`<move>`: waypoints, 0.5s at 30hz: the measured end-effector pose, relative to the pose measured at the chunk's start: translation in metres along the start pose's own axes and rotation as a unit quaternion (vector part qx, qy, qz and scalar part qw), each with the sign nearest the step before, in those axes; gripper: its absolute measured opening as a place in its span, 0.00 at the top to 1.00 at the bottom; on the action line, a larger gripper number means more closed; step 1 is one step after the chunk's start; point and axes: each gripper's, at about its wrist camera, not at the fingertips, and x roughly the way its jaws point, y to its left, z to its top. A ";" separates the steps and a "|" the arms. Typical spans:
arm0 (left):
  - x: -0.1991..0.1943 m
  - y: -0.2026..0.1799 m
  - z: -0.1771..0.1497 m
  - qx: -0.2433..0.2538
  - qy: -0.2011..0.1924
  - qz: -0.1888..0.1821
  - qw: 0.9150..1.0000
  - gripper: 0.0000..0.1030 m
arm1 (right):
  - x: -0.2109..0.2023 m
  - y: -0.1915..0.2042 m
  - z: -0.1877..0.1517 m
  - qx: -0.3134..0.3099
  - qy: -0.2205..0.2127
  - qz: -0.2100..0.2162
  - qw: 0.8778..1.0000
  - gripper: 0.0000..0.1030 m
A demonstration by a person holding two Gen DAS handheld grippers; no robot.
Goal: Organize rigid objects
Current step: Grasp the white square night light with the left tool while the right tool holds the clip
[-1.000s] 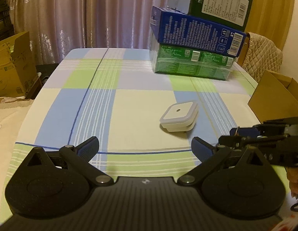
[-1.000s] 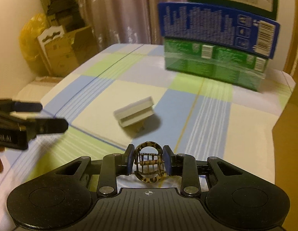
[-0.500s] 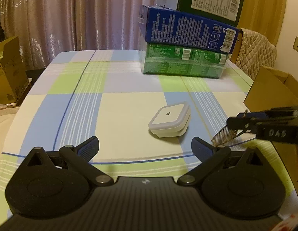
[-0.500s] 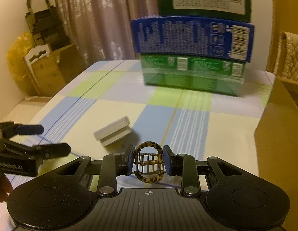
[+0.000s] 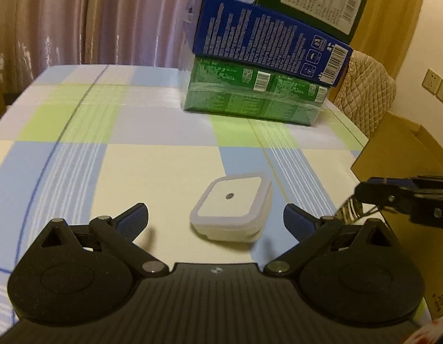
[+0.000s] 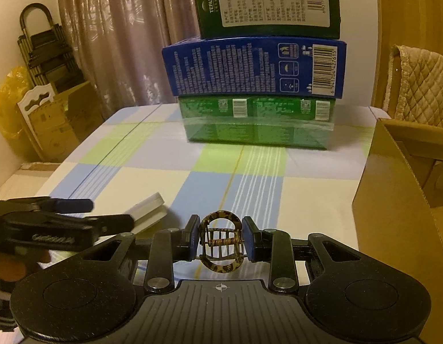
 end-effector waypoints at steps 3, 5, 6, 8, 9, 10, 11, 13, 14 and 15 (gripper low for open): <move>0.010 0.001 0.003 0.007 0.000 -0.009 1.000 0.07 | 0.000 0.000 0.000 -0.002 0.000 -0.002 1.000 0.73; 0.017 0.003 0.005 0.007 0.004 -0.017 1.000 0.09 | 0.001 -0.001 0.000 0.000 0.000 -0.003 1.000 0.73; 0.021 0.004 0.005 0.005 0.009 -0.018 1.000 0.11 | 0.002 -0.002 0.001 0.000 0.001 -0.004 1.000 0.73; 0.027 0.006 0.005 0.002 0.017 -0.024 1.000 0.13 | 0.003 -0.002 0.001 0.000 0.001 -0.005 1.000 0.73; 0.030 0.007 0.004 -0.001 0.021 -0.029 0.999 0.14 | 0.003 -0.003 0.001 0.001 0.000 -0.004 1.000 0.73; 0.032 0.007 0.004 -0.004 0.023 -0.033 0.999 0.14 | 0.003 -0.003 0.001 0.001 0.000 -0.004 1.000 0.73; 0.033 0.006 0.004 -0.006 0.023 -0.036 0.999 0.15 | 0.004 -0.004 0.001 0.002 -0.001 -0.006 1.000 0.73; 0.037 0.005 0.006 -0.010 0.026 -0.043 0.999 0.21 | 0.005 -0.004 0.001 0.003 0.001 -0.008 1.000 0.73; 0.037 0.005 0.006 -0.014 0.029 -0.048 0.998 0.22 | 0.006 -0.004 0.000 0.004 0.002 -0.008 1.000 0.73; 0.038 0.005 0.006 -0.018 0.032 -0.052 0.998 0.24 | 0.006 -0.004 0.000 0.005 0.002 -0.008 1.000 0.73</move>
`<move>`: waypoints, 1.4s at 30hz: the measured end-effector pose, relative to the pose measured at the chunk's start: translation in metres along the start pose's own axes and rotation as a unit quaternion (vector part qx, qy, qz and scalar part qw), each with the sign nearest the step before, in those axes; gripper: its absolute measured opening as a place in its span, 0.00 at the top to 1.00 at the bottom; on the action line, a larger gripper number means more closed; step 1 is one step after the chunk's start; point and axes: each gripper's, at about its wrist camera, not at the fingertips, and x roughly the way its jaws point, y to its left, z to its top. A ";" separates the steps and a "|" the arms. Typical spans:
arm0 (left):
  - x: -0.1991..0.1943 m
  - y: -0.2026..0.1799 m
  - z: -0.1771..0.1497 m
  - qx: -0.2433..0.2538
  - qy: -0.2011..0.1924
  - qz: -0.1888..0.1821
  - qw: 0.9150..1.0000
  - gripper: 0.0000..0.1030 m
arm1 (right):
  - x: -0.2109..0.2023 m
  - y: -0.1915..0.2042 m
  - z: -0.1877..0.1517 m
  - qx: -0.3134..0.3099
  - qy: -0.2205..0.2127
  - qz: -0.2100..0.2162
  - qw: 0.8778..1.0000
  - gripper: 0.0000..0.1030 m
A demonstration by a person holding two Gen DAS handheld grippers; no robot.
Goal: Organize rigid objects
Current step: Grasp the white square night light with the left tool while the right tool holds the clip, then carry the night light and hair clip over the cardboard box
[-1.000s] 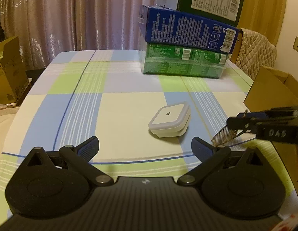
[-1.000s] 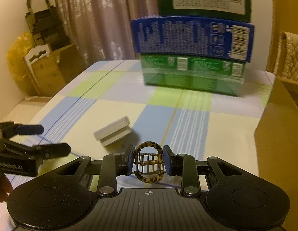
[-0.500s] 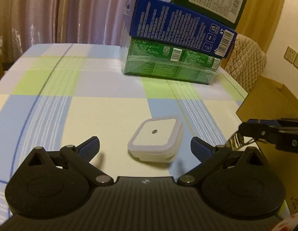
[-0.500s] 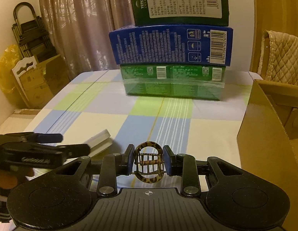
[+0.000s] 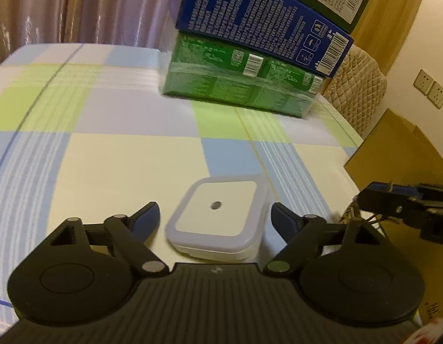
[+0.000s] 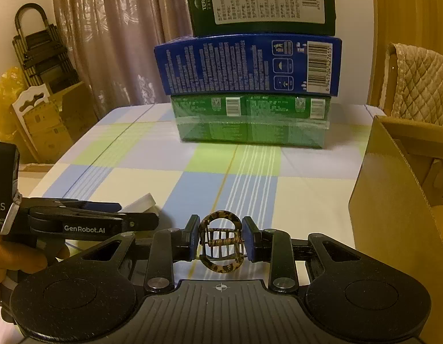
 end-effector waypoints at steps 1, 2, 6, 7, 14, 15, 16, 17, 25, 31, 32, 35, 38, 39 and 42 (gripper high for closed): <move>0.001 0.000 0.000 -0.006 0.004 -0.004 1.000 0.29 | 0.001 0.000 0.000 0.000 0.001 0.000 1.000 0.73; 0.001 0.000 0.000 -0.011 0.008 -0.006 1.000 0.31 | 0.001 0.000 0.000 0.000 0.001 0.001 1.000 0.73; -0.002 -0.002 0.001 -0.025 0.018 -0.003 1.000 0.37 | -0.001 -0.001 0.001 0.004 -0.003 0.002 1.000 0.73; -0.004 -0.001 0.000 -0.034 0.020 -0.006 0.999 0.39 | -0.001 -0.001 0.001 0.005 -0.004 0.003 1.000 0.73; -0.025 -0.012 -0.014 -0.042 0.026 0.027 0.998 0.40 | -0.009 0.000 0.004 0.011 -0.008 0.003 1.000 0.73; -0.029 -0.014 -0.017 -0.042 0.026 0.035 0.998 0.40 | -0.010 0.000 0.004 0.013 -0.009 0.003 1.000 0.73; -0.035 -0.016 -0.020 -0.044 0.026 0.044 0.998 0.40 | -0.012 0.000 0.005 0.015 -0.011 0.004 1.000 0.73; -0.039 -0.017 -0.022 -0.045 0.028 0.049 0.997 0.40 | -0.014 0.000 0.006 0.016 -0.013 0.006 1.000 0.73; -0.082 -0.042 -0.037 -0.038 0.021 0.091 0.995 0.40 | -0.036 0.008 0.009 0.021 -0.023 0.018 0.999 0.73; -0.116 -0.054 -0.054 -0.053 0.010 0.124 0.991 0.40 | -0.059 0.018 0.005 0.018 -0.024 0.026 0.999 0.73; -0.123 -0.056 -0.056 -0.057 0.006 0.126 0.990 0.40 | -0.063 0.019 0.004 0.018 -0.024 0.027 0.999 0.73; -0.140 -0.063 -0.063 -0.063 -0.006 0.129 0.990 0.40 | -0.078 0.025 -0.001 0.014 -0.027 0.031 0.999 0.73; -0.154 -0.072 -0.069 -0.064 -0.016 0.128 0.990 0.40 | -0.093 0.030 -0.007 0.009 -0.030 0.033 0.999 0.73; -0.159 -0.075 -0.071 -0.063 -0.019 0.128 0.990 0.40 | -0.098 0.032 -0.009 0.008 -0.031 0.033 0.999 0.73; -0.175 -0.085 -0.078 -0.062 -0.032 0.127 0.989 0.40 | -0.112 0.036 -0.015 0.002 -0.034 0.031 0.999 0.73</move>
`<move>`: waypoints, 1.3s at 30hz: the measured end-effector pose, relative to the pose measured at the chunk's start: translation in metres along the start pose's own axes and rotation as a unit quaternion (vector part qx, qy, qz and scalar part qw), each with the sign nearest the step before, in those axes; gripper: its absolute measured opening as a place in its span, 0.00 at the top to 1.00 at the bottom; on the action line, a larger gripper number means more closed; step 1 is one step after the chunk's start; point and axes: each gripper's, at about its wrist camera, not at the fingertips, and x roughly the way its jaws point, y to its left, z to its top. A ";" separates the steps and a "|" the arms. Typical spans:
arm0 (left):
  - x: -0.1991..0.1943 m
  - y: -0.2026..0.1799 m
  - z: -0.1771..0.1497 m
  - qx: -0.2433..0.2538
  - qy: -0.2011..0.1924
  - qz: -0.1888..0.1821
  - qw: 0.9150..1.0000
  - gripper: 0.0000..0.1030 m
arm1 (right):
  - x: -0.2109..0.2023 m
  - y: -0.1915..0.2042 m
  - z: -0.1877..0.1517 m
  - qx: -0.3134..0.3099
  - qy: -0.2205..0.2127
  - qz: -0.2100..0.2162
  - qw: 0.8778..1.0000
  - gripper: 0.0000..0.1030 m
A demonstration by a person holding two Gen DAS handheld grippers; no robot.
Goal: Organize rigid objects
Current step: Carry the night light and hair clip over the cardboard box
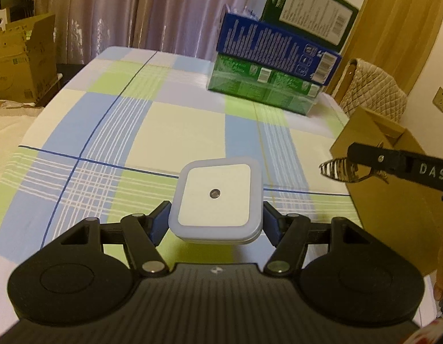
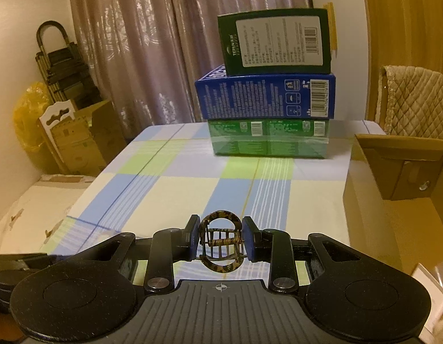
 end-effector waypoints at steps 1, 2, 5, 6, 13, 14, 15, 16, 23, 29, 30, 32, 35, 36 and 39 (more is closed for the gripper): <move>-0.004 -0.001 -0.002 -0.001 -0.003 0.001 1.000 0.40 | -0.005 0.002 -0.002 -0.002 -0.002 -0.001 1.000 0.73; -0.009 -0.002 -0.003 -0.004 -0.006 0.001 1.000 0.40 | -0.011 0.003 -0.004 -0.007 -0.005 -0.003 1.000 0.73; -0.023 -0.005 -0.010 -0.013 -0.011 -0.004 1.000 0.40 | -0.027 0.006 -0.009 -0.011 -0.010 -0.006 1.000 0.73; -0.026 -0.007 -0.011 -0.013 -0.012 -0.007 1.000 0.40 | -0.032 0.006 -0.011 -0.010 -0.012 -0.006 1.000 0.73; -0.055 -0.034 -0.016 0.018 -0.022 -0.020 0.999 0.40 | -0.071 0.005 -0.012 0.003 -0.033 -0.002 0.999 0.73; -0.058 -0.040 -0.015 0.024 -0.023 -0.024 0.999 0.40 | -0.078 0.003 -0.011 0.010 -0.035 0.003 0.999 0.73; -0.062 -0.047 -0.015 0.034 -0.025 -0.027 0.999 0.40 | -0.085 0.000 -0.010 0.017 -0.039 0.005 0.999 0.73; -0.065 -0.053 -0.014 0.042 -0.026 -0.031 0.998 0.40 | -0.092 -0.004 -0.008 0.022 -0.043 0.003 0.999 0.73; -0.084 -0.114 0.000 0.097 -0.041 -0.072 0.992 0.40 | -0.152 -0.054 0.016 0.041 -0.072 -0.042 0.996 0.73; -0.081 -0.182 0.011 0.142 -0.042 -0.118 0.982 0.40 | -0.190 -0.115 0.022 0.063 -0.077 -0.096 0.990 0.73; -0.079 -0.192 0.011 0.148 -0.040 -0.125 0.980 0.40 | -0.193 -0.125 0.022 0.068 -0.076 -0.103 0.989 0.73; -0.070 -0.213 0.011 0.161 -0.033 -0.136 0.977 0.40 | -0.198 -0.142 0.017 0.079 -0.073 -0.113 0.988 0.73; -0.057 -0.238 0.009 0.177 -0.023 -0.146 0.973 0.40 | -0.199 -0.165 0.008 0.095 -0.064 -0.122 0.986 0.73; -0.052 -0.245 0.008 0.181 -0.019 -0.148 0.972 0.40 | -0.198 -0.172 0.006 0.100 -0.061 -0.124 0.985 0.73; -0.037 -0.264 0.004 0.200 -0.009 -0.153 0.968 0.40 | -0.193 -0.191 -0.005 0.121 -0.051 -0.127 0.983 0.73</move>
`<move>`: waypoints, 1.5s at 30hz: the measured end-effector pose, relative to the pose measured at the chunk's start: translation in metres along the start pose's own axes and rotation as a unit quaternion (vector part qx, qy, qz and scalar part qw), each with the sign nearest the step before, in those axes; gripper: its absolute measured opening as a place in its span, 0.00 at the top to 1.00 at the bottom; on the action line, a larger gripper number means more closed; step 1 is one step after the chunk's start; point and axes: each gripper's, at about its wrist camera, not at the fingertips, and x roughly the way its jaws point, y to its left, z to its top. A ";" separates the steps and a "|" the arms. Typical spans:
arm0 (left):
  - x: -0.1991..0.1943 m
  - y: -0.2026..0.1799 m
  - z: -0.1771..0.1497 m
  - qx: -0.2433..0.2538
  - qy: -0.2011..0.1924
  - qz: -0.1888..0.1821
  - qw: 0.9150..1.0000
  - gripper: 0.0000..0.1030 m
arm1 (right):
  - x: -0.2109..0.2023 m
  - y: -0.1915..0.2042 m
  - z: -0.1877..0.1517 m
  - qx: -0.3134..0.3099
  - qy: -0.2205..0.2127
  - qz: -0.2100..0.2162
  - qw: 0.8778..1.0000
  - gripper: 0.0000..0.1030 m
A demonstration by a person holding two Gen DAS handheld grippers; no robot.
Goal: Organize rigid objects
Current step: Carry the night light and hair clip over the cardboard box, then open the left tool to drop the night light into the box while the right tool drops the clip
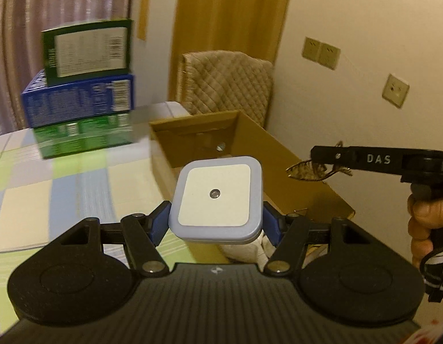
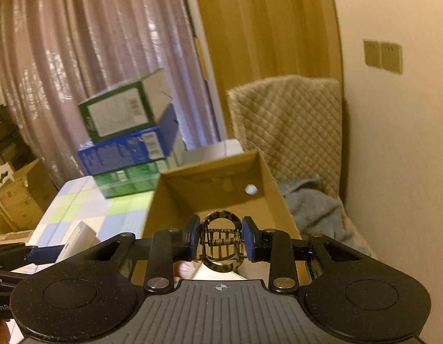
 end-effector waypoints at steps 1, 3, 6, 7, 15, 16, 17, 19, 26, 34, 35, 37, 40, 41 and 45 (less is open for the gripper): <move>0.006 -0.004 0.001 0.005 0.004 -0.002 1.000 0.40 | 0.002 -0.006 -0.002 0.007 0.003 -0.001 1.000 0.73; 0.019 -0.011 0.003 0.014 0.010 -0.004 1.000 0.40 | 0.009 -0.017 -0.005 0.018 0.010 -0.003 1.000 0.73; 0.036 -0.018 0.008 0.025 0.019 -0.008 0.999 0.40 | 0.018 -0.030 -0.007 0.031 0.019 -0.006 0.999 0.73; 0.041 -0.020 0.010 0.030 0.021 -0.009 0.999 0.40 | 0.021 -0.034 -0.007 0.034 0.021 -0.006 0.999 0.73; 0.077 -0.024 0.020 0.045 0.038 -0.014 0.998 0.40 | 0.045 -0.045 0.001 0.041 0.027 -0.009 0.999 0.73; 0.081 -0.023 0.020 0.045 0.040 -0.015 0.998 0.40 | 0.047 -0.046 0.002 0.040 0.028 -0.008 0.999 0.73; 0.084 -0.022 0.021 0.045 0.042 -0.016 0.998 0.40 | 0.049 -0.046 0.002 0.039 0.028 -0.008 0.999 0.73; 0.089 -0.021 0.021 0.045 0.044 -0.017 0.998 0.40 | 0.053 -0.045 0.003 0.037 0.030 -0.007 0.999 0.73; 0.106 -0.015 0.022 0.052 0.052 -0.024 0.997 0.40 | 0.068 -0.043 0.007 0.033 0.034 -0.010 0.999 0.73; 0.125 -0.005 0.035 0.049 0.053 -0.043 0.996 0.40 | 0.083 -0.047 0.011 0.050 0.037 -0.014 0.998 0.73; 0.127 -0.005 0.036 0.050 0.055 -0.042 0.996 0.40 | 0.085 -0.048 0.012 0.053 0.038 -0.014 0.998 0.73; 0.131 -0.005 0.035 0.052 0.059 -0.041 0.996 0.40 | 0.088 -0.049 0.012 0.055 0.039 -0.017 0.998 0.73; 0.136 -0.005 0.033 0.057 0.064 -0.040 0.995 0.40 | 0.090 -0.051 0.011 0.056 0.040 -0.017 0.997 0.73; 0.137 -0.005 0.033 0.059 0.065 -0.040 0.995 0.40 | 0.091 -0.051 0.011 0.056 0.040 -0.017 0.997 0.73; 0.142 -0.007 0.034 0.063 0.068 -0.037 0.995 0.40 | 0.092 -0.054 0.009 0.060 0.042 -0.016 0.997 0.73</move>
